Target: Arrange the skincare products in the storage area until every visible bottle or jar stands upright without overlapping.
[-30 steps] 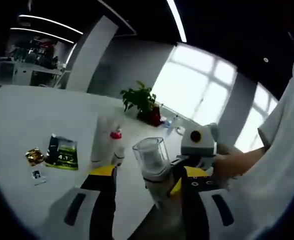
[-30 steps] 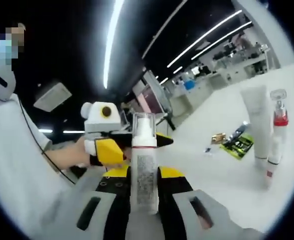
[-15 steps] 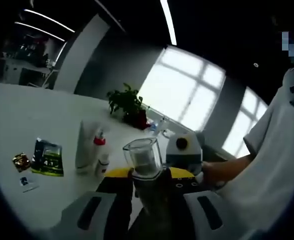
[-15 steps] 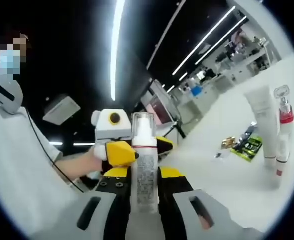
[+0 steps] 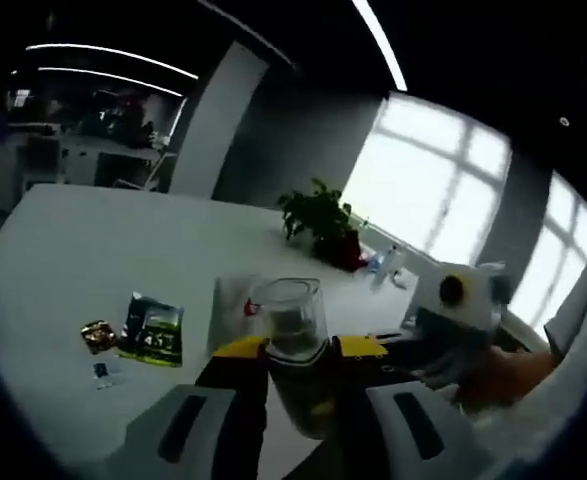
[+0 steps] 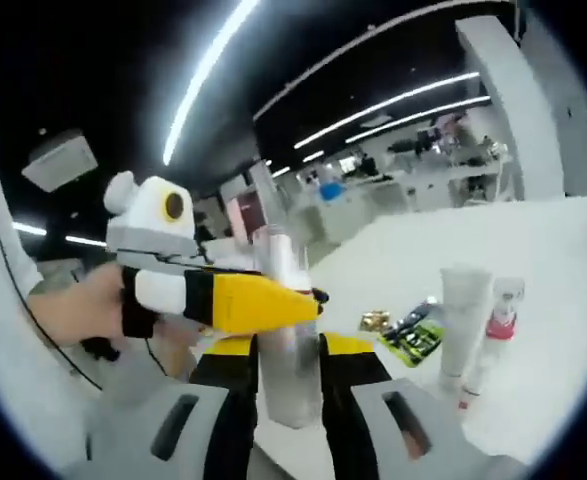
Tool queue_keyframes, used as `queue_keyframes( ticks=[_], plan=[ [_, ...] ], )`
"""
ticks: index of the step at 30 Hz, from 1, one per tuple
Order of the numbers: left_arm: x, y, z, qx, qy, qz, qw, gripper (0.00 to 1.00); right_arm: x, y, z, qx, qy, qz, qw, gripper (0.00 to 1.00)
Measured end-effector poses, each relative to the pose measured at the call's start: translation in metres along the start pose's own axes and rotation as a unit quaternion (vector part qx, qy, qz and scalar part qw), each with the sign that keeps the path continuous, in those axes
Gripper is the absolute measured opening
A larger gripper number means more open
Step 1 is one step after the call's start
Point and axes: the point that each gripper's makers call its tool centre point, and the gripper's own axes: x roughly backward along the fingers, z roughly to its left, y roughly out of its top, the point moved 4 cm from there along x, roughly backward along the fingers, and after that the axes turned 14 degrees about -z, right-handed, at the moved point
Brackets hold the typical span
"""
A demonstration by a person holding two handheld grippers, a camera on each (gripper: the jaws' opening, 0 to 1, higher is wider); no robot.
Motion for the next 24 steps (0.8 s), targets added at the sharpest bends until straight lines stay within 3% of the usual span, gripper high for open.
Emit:
queue_keyframes(
  ticks=[5,7,9,17,24],
  plan=[
    [0.004,0.010,0.001,-0.044,0.076,0.002,0.9961,0.20,-0.010,0.011,0.015,0.060,-0.018,0.006,0.9980,0.22],
    [0.005,0.012,-0.004,-0.065,0.091,0.004,0.9938,0.19,-0.013,0.009,0.019,0.092,-0.024,0.013,0.9954,0.23],
    [0.006,0.014,-0.003,-0.085,0.104,0.006,0.9909,0.19,-0.016,0.007,0.023,0.092,-0.032,0.004,0.9952,0.23],
    [0.010,0.026,-0.013,-0.081,0.112,-0.024,0.9901,0.19,-0.016,0.016,0.018,0.072,-0.056,-0.033,0.9953,0.22],
    [0.006,0.032,-0.025,-0.126,0.101,-0.041,0.9860,0.19,-0.010,0.024,0.012,0.048,-0.057,-0.075,0.9944,0.19]
  ],
)
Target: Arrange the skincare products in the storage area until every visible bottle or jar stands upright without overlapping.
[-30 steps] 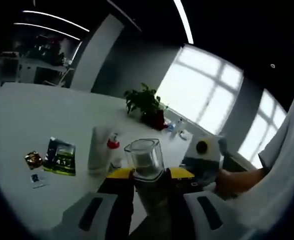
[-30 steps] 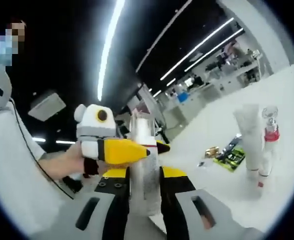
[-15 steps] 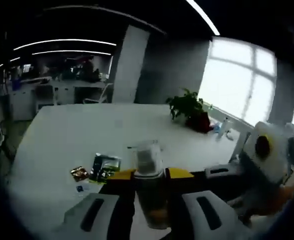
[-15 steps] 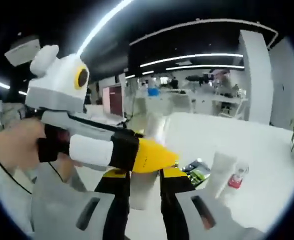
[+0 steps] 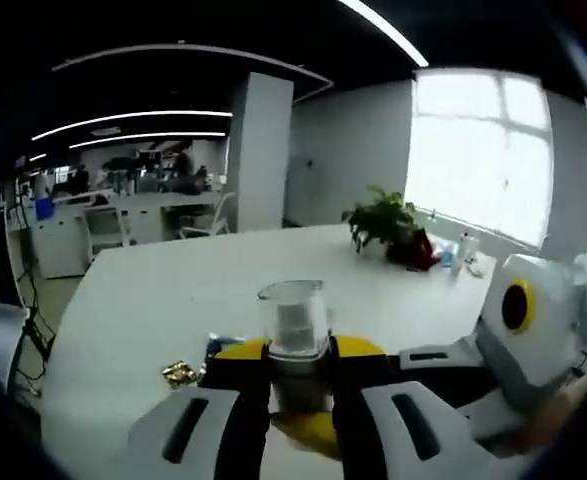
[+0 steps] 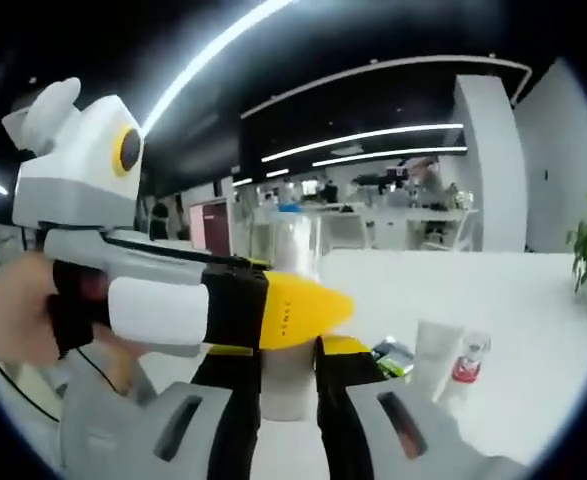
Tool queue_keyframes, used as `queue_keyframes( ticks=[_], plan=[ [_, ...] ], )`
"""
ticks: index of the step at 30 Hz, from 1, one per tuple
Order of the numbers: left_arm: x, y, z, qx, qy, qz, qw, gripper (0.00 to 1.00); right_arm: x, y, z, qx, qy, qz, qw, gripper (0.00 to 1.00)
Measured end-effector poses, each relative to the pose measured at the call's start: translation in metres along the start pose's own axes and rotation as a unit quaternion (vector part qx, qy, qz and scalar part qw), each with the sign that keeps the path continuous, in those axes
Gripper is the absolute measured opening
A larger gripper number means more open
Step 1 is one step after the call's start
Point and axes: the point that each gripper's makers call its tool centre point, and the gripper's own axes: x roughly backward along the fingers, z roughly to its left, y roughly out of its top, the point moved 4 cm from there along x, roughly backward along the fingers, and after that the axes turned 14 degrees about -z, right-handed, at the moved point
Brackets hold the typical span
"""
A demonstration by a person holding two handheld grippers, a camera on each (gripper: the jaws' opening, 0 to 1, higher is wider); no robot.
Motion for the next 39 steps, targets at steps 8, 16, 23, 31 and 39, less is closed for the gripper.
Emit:
queue_keyframes(
  ticks=[8,16,23,31,39],
  plan=[
    [-0.003,-0.001,-0.004,-0.011,-0.017,0.000,0.9998,0.19,0.004,0.000,-0.002,-0.023,0.002,-0.005,0.9997,0.19],
    [-0.005,-0.005,-0.004,-0.025,-0.055,0.003,0.9982,0.19,0.005,-0.005,-0.001,-0.101,0.012,-0.010,0.9948,0.19],
    [0.001,-0.012,-0.008,0.024,-0.141,0.015,0.9896,0.19,0.009,-0.015,0.004,-0.192,0.066,-0.025,0.9788,0.19],
    [0.015,-0.007,-0.005,0.096,-0.226,0.025,0.9690,0.22,0.015,-0.008,0.019,-0.249,0.145,-0.046,0.9564,0.19],
    [0.031,0.006,-0.012,0.135,-0.320,0.026,0.9374,0.23,0.022,0.009,0.041,-0.275,0.249,-0.061,0.9265,0.19]
  ],
)
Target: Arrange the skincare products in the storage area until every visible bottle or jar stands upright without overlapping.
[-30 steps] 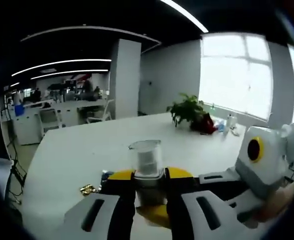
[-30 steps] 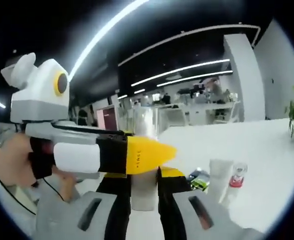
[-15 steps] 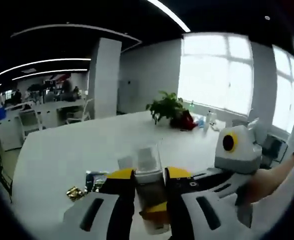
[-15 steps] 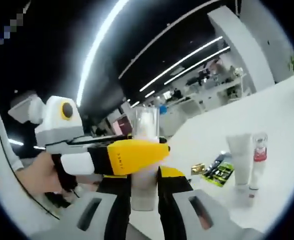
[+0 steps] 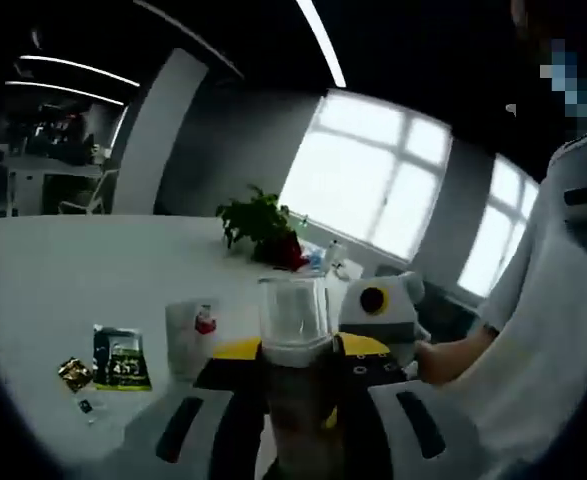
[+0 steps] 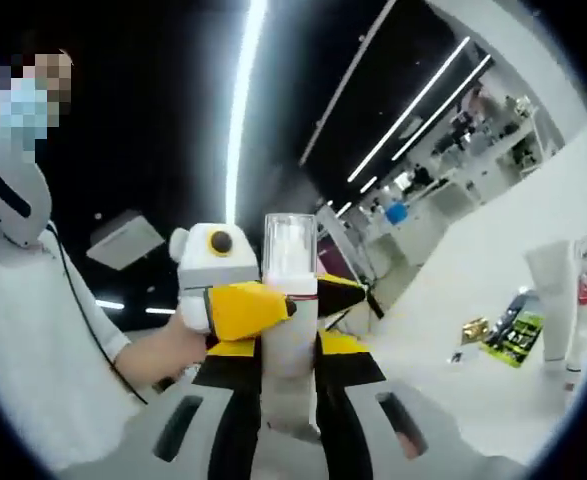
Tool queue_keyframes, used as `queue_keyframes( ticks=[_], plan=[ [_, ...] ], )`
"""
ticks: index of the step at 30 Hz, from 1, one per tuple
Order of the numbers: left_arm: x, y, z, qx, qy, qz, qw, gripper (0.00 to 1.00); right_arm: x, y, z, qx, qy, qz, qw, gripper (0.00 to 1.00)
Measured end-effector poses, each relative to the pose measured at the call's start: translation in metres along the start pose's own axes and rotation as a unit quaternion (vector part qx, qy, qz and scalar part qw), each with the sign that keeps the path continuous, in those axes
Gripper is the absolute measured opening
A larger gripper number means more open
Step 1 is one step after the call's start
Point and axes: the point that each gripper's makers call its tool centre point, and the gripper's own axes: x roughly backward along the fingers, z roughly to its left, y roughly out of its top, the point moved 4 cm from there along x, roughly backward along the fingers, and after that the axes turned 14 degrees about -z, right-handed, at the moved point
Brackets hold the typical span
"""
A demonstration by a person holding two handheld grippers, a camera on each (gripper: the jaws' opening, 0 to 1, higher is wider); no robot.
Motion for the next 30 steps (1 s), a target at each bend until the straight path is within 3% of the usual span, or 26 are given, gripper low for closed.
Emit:
queue_keyframes(
  ticks=[4,13,15,21,26,30],
  plan=[
    [-0.001,0.000,-0.008,0.008,-0.032,0.004,0.9995,0.23,-0.002,0.002,0.008,-0.017,0.043,0.016,0.9988,0.19],
    [-0.004,0.003,-0.009,0.010,-0.044,0.003,0.9990,0.22,0.000,0.006,0.007,-0.024,0.066,0.028,0.9971,0.19],
    [-0.006,-0.001,-0.005,0.022,-0.023,0.015,0.9994,0.22,0.001,0.005,0.003,-0.014,0.056,0.035,0.9977,0.19],
    [-0.011,0.001,0.010,0.013,0.044,0.000,0.9989,0.21,0.002,0.009,-0.008,0.006,0.016,0.025,0.9995,0.21],
    [-0.013,0.010,0.020,-0.045,0.105,-0.008,0.9935,0.21,-0.003,0.018,-0.016,0.072,-0.039,0.018,0.9964,0.23],
    [-0.018,0.018,0.026,-0.135,0.162,0.002,0.9776,0.21,-0.009,0.024,-0.023,0.142,-0.101,0.021,0.9845,0.23]
  ],
)
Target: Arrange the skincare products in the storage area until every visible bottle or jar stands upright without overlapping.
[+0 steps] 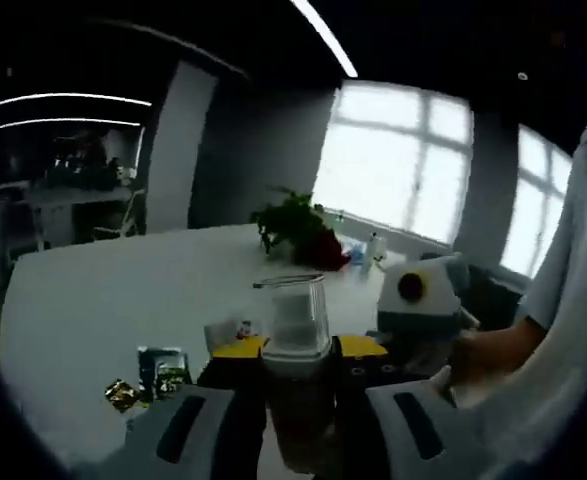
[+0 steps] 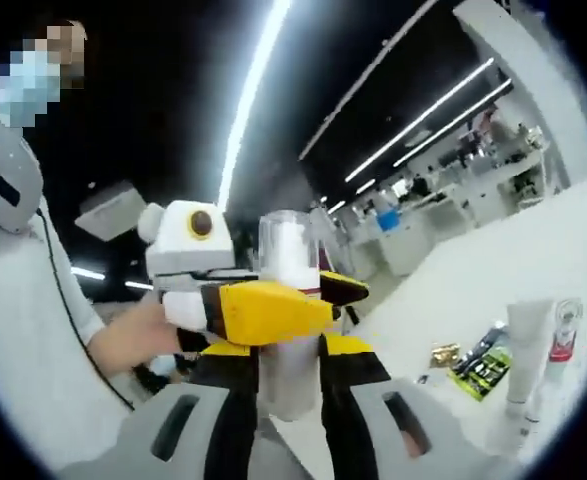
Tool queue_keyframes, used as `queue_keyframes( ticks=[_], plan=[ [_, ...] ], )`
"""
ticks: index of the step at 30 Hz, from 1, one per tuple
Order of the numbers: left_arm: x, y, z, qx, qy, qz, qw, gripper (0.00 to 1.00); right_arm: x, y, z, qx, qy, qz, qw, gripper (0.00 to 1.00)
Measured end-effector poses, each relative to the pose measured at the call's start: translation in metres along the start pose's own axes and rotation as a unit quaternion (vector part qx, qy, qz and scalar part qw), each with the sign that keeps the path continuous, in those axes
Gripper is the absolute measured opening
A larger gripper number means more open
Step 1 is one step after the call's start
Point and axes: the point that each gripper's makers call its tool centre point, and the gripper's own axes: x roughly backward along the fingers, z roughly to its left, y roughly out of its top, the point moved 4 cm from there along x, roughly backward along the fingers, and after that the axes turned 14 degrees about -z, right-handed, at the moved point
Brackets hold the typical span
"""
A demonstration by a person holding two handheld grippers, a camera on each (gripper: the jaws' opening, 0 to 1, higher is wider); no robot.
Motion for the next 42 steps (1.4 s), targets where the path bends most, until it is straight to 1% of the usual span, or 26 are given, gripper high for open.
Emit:
queue_keyframes(
  ticks=[1,2,3,4,6,7,10,14,17,18,19,20,24,27,30,31,32,34,35,36,37,38,39,40,41,42],
  plan=[
    [-0.004,0.003,-0.002,-0.025,0.020,-0.004,0.9995,0.21,-0.002,0.002,-0.001,0.017,-0.011,-0.003,0.9998,0.23],
    [-0.005,0.005,-0.004,-0.030,0.026,-0.006,0.9992,0.21,-0.003,0.003,0.000,0.034,-0.018,-0.003,0.9992,0.23],
    [-0.006,0.007,-0.003,-0.030,0.039,-0.012,0.9987,0.21,-0.004,0.005,-0.001,0.053,-0.037,-0.006,0.9979,0.23],
    [-0.007,0.009,0.000,-0.033,0.059,-0.018,0.9976,0.21,-0.005,0.006,-0.002,0.060,-0.050,-0.006,0.9969,0.22],
    [-0.009,0.012,0.001,-0.031,0.075,-0.026,0.9964,0.21,-0.007,0.005,-0.003,0.075,-0.068,-0.003,0.9948,0.22],
    [-0.008,0.014,0.004,-0.036,0.089,-0.031,0.9949,0.21,-0.008,0.008,-0.008,0.092,-0.082,-0.009,0.9923,0.21],
    [-0.007,0.018,0.007,-0.022,0.117,-0.045,0.9919,0.21,-0.009,0.008,-0.009,0.098,-0.093,-0.012,0.9908,0.21],
    [-0.007,0.021,0.005,-0.034,0.127,-0.053,0.9899,0.21,-0.010,0.008,-0.012,0.113,-0.106,-0.019,0.9877,0.21],
    [-0.008,0.024,0.002,-0.031,0.129,-0.059,0.9893,0.21,-0.010,0.008,-0.010,0.122,-0.120,-0.023,0.9849,0.21],
    [-0.009,0.023,0.001,-0.039,0.128,-0.057,0.9893,0.21,-0.010,0.009,-0.010,0.136,-0.130,-0.024,0.9818,0.21],
    [-0.010,0.023,0.000,-0.044,0.128,-0.056,0.9892,0.21,-0.009,0.009,-0.009,0.137,-0.132,-0.024,0.9815,0.20],
    [-0.011,0.024,0.000,-0.050,0.128,-0.057,0.9889,0.21,-0.009,0.009,-0.008,0.121,-0.131,-0.027,0.9835,0.20],
    [-0.012,0.021,-0.002,-0.049,0.112,-0.050,0.9912,0.20,-0.006,0.008,-0.010,0.122,-0.126,-0.020,0.9844,0.19],
    [-0.014,0.020,-0.003,-0.047,0.094,-0.052,0.9931,0.20,-0.003,0.006,-0.011,0.100,-0.122,-0.021,0.9873,0.19],
    [-0.015,0.017,-0.007,-0.053,0.059,-0.047,0.9958,0.20,0.000,0.004,-0.013,0.077,-0.118,-0.022,0.9897,0.18],
    [-0.015,0.015,-0.009,-0.063,0.037,-0.038,0.9966,0.19,0.001,0.004,-0.013,0.067,-0.115,-0.026,0.9907,0.18],
    [-0.014,0.016,-0.009,-0.068,0.034,-0.044,0.9961,0.19,0.002,0.004,-0.013,0.058,-0.111,-0.028,0.9917,0.18],
    [-0.012,0.013,-0.013,-0.071,0.003,-0.037,0.9968,0.19,0.004,0.005,-0.013,0.050,-0.093,-0.030,0.9940,0.18],
    [-0.010,0.014,-0.012,-0.066,-0.005,-0.043,0.9969,0.20,0.004,0.003,-0.009,0.036,-0.065,-0.025,0.9969,0.18],
    [-0.009,0.013,-0.015,-0.059,-0.022,-0.039,0.9972,0.20,0.006,0.005,-0.012,0.032,-0.063,-0.029,0.9971,0.18],
    [-0.007,0.013,-0.018,-0.055,-0.044,-0.039,0.9968,0.20,0.008,0.005,-0.009,0.031,-0.033,-0.025,0.9987,0.18],
    [-0.006,0.013,-0.020,-0.048,-0.059,-0.041,0.9963,0.21,0.010,0.005,-0.006,0.018,-0.013,-0.026,0.9994,0.18],
    [-0.004,0.013,-0.022,-0.044,-0.072,-0.039,0.9956,0.21,0.012,0.007,-0.008,0.015,-0.011,-0.030,0.9994,0.18],
    [-0.001,0.014,-0.023,-0.039,-0.092,-0.042,0.9941,0.21,0.014,0.008,-0.005,0.020,0.018,-0.024,0.9993,0.18],
    [0.001,0.014,-0.026,-0.032,-0.108,-0.038,0.9929,0.22,0.016,0.008,-0.004,0.017,0.031,-0.021,0.9991,0.18],
    [0.004,0.016,-0.028,-0.037,-0.124,-0.041,0.9907,0.22,0.018,0.010,-0.002,0.019,0.049,-0.022,0.9984,0.18]
  ],
)
